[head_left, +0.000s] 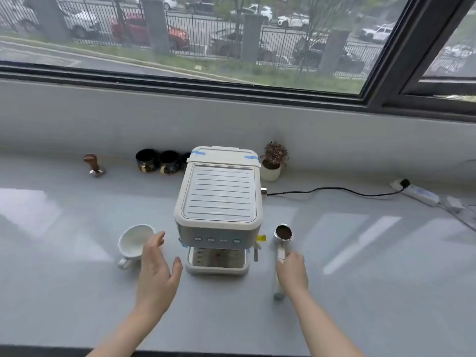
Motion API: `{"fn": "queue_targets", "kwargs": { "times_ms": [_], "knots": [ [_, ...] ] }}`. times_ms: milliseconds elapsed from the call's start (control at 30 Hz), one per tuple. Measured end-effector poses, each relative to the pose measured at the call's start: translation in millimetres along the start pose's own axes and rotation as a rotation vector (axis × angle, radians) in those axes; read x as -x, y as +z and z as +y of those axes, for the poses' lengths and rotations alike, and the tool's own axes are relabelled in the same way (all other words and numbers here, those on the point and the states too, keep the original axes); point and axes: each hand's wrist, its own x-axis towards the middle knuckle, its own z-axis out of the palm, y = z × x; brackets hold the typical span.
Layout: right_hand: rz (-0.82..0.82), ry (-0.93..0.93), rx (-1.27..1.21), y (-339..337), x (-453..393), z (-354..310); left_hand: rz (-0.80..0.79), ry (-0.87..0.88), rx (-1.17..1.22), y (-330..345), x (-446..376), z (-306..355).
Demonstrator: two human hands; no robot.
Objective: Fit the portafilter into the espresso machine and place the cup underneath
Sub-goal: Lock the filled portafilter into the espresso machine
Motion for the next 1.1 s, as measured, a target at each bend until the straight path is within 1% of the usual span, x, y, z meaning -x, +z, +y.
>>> {"fn": "queue_targets", "kwargs": {
  "times_ms": [67,100,167,267,333,433,533,667,733,833,967,1033,1100],
  "knots": [
    [-0.056,0.068,-0.018,5,-3,3,-0.004,-0.101,0.002,5,5,-1],
    [-0.088,0.094,-0.043,9,-7,6,-0.037,-0.134,-0.030,9,9,-4],
    [-0.152,0.144,-0.129,14,-11,11,-0.156,-0.175,-0.107,16,17,-10],
    [-0.249,0.144,-0.225,10,-10,12,-0.314,-0.156,-0.200,23,26,-13],
    [-0.371,0.156,-0.331,7,-6,11,-0.402,-0.172,-0.245,31,31,-13],
    [-0.456,0.188,-0.376,6,5,12,-0.602,-0.238,-0.317,45,37,-9],
    [-0.511,0.227,-0.445,11,22,14,-0.810,-0.225,-0.275,68,41,2],
    [-0.597,0.302,-0.639,26,48,16,-1.027,-0.361,-0.094,97,46,28],
    [-0.616,0.331,-0.726,35,61,17,-1.106,-0.382,-0.056,107,49,37],
    [-0.617,0.315,-0.730,45,71,18,-1.137,-0.390,-0.029,116,51,45],
    [-0.613,0.260,-0.668,44,77,17,-1.083,-0.441,-0.075,122,48,44],
    [-0.572,0.220,-0.620,35,76,18,-1.045,-0.377,-0.153,123,48,45],
    [-0.457,0.189,-0.582,19,72,19,-0.982,-0.278,-0.268,123,49,43]
  ]
}}
